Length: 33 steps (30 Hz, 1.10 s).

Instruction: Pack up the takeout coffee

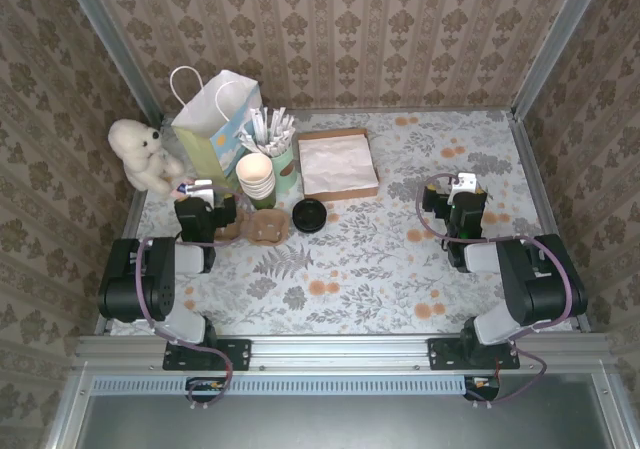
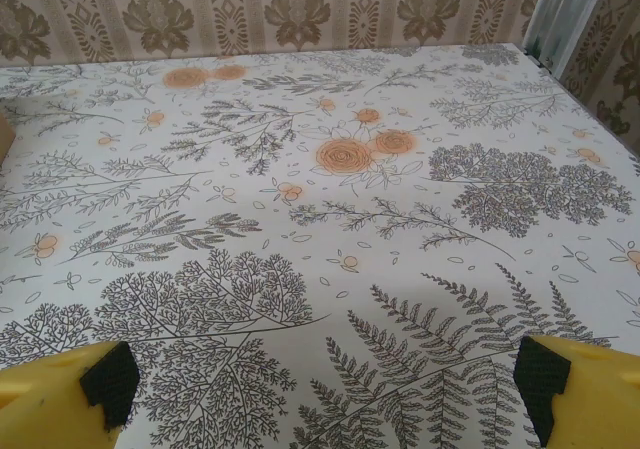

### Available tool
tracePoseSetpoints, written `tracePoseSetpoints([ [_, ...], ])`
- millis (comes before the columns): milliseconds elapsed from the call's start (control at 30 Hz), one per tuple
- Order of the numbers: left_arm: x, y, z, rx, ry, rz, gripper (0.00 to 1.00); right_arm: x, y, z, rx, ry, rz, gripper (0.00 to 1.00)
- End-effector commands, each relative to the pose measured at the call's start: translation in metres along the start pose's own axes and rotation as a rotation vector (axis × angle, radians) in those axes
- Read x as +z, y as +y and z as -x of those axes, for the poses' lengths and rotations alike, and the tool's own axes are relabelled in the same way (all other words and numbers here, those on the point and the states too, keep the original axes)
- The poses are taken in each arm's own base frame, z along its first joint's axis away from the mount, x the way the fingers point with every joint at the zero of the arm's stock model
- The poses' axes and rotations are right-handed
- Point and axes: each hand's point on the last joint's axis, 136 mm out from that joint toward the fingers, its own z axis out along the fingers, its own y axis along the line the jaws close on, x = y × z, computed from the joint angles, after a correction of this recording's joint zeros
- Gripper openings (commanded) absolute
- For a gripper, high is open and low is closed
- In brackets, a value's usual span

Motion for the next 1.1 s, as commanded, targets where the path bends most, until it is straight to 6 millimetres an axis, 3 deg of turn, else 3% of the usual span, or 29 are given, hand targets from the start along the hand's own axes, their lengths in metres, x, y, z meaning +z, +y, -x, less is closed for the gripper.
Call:
tracePoseSetpoints([
  [0, 0.002, 0.000, 0.013, 0.005, -0.029, -0.009, 1.00, 0.000, -0.004, 0.001, 0.013, -0.012, -0.023, 1.00],
  [900, 0.001, -0.001, 0.013, 0.008, -0.033, -0.010, 1.00, 0.000, -0.004, 0.001, 0.021, -0.013, -0.010, 1.00],
  [1067, -0.011, 0.012, 0.033, -0.014, -0.030, 0.043, 1.00, -0.012, 0.001, 0.012, -0.006, -0.050, 0.009, 1.00],
])
